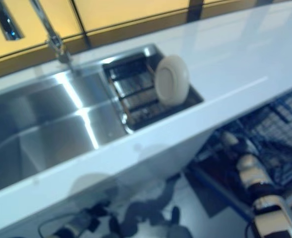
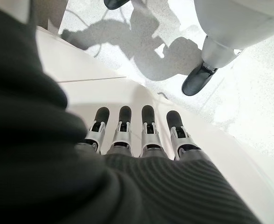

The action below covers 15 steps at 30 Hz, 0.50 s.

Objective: Take plates into dishwasher

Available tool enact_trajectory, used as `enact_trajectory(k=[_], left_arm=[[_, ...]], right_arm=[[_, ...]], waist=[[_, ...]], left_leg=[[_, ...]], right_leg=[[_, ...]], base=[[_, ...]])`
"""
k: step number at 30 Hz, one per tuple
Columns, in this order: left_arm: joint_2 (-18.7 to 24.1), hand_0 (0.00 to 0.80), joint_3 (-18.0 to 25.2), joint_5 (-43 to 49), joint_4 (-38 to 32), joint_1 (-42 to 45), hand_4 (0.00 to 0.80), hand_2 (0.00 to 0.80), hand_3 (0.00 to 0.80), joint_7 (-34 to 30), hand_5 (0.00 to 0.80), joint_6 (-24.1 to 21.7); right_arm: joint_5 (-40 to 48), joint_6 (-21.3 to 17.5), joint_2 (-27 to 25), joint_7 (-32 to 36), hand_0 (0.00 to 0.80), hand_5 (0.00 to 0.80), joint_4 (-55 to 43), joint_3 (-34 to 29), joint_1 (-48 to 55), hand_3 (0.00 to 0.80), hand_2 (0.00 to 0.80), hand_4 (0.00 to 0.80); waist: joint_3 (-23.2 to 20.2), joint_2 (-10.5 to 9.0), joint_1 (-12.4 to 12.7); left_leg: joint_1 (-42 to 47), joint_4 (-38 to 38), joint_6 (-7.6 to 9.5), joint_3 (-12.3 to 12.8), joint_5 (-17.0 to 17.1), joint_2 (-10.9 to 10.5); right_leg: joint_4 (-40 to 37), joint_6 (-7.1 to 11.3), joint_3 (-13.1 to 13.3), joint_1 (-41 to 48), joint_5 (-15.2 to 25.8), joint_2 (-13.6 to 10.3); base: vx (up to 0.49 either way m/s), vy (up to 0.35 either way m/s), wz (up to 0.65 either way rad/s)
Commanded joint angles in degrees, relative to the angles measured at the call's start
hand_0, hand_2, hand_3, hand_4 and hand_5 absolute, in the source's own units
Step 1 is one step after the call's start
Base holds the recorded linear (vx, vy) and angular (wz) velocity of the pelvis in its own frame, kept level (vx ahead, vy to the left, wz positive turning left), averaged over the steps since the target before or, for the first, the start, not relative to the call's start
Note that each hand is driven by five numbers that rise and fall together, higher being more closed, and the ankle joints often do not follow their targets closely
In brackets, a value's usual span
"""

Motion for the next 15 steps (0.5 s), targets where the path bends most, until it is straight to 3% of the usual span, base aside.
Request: enact_trajectory(k=[1, 11, 15], left_arm=[[0.2, 0.0, -2.1, -1.4, 1.6, -6.1, 0.0, 0.0, 0.0, 0.7, 0.0, -0.8], [0.3, 0.0, -1.6, -1.5, 2.7, -6.1, 0.0, 0.0, 0.0, 0.7, 0.0, -1.1], [0.4, 0.0, -1.6, -1.1, 2.8, -6.0, 0.0, 0.0, 0.0, 0.6, 0.0, -1.4]], right_arm=[[6.4, -1.4, 12.3, 7.4, 0.8, 0.8, 2.5, 6.5, -0.7, 0.8, 0.8, 0.8], [5.7, -0.3, 12.6, 9.4, 0.8, 0.8, 2.3, 6.9, -0.7, 0.8, 0.8, 0.8], [5.5, -0.2, 12.6, 10.2, 0.515, 0.515, 2.8, 7.1, -0.7, 0.515, 0.515, 0.515]], waist=[[4.5, -2.38, 0.8], [4.3, -2.65, 0.7], [4.1, -2.93, 0.8]], left_leg=[[-0.9, 0.4, 0.25, -0.9, -0.1, -2.4], [-0.6, 0.3, 0.33, -0.8, -0.1, -2.5], [-0.3, 0.2, 0.38, -0.7, -0.1, -2.4]], right_leg=[[2.7, -0.74, 1.5, -1.0, -1.9, -2.1], [2.6, -0.74, 1.6, -0.8, -1.9, -2.1], [2.4, -0.73, 1.4, -0.4, -1.8, -2.0]], base=[[0.0, 0.0, 0.0], [0.0, 0.0, 0.0], [0.0, 0.0, 0.0]])
